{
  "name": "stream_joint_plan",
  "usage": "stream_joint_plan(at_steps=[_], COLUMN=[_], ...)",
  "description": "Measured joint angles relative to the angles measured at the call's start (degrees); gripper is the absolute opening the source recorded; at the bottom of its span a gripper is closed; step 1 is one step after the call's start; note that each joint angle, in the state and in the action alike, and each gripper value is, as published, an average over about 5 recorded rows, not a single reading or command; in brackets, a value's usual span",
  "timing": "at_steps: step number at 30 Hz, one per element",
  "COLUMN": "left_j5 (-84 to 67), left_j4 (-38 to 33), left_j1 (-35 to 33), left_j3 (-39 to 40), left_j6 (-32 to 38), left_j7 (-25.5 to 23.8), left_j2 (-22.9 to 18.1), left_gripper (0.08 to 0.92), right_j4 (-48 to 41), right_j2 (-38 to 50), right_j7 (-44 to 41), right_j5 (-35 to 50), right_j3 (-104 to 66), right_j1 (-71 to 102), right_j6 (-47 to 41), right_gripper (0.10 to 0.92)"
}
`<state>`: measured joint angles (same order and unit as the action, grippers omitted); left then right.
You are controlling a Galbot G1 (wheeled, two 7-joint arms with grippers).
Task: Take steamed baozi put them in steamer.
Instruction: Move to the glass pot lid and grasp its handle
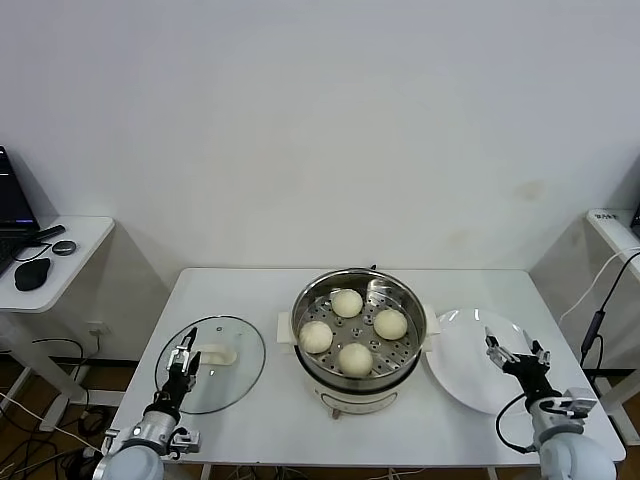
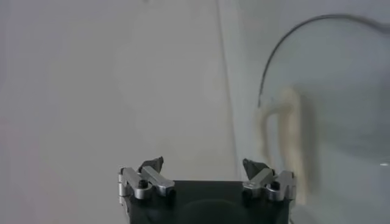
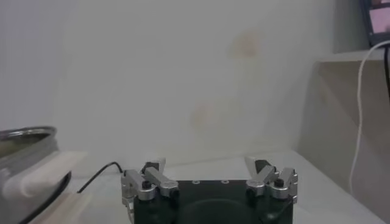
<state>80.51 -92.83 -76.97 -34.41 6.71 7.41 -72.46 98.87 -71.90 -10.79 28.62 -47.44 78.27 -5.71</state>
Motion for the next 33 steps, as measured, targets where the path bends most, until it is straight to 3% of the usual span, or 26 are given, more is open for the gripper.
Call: stream_joint_plan(at_steps=[33], left_j5=[-1.3], left_j4=[9.7], left_j1=[7.3], left_j3=[2.2], left_j6=[-5.5], left_j7=[2.3], left_j2=[-2.8], left_gripper=[0.823], right_j4=[-2.5], right_j2=[-1.3], right_j7=[-0.1], right_j5=[-1.4], right_j3=[-0.9], right_j1=[0.5], right_j6=[1.1], right_gripper=[0.823])
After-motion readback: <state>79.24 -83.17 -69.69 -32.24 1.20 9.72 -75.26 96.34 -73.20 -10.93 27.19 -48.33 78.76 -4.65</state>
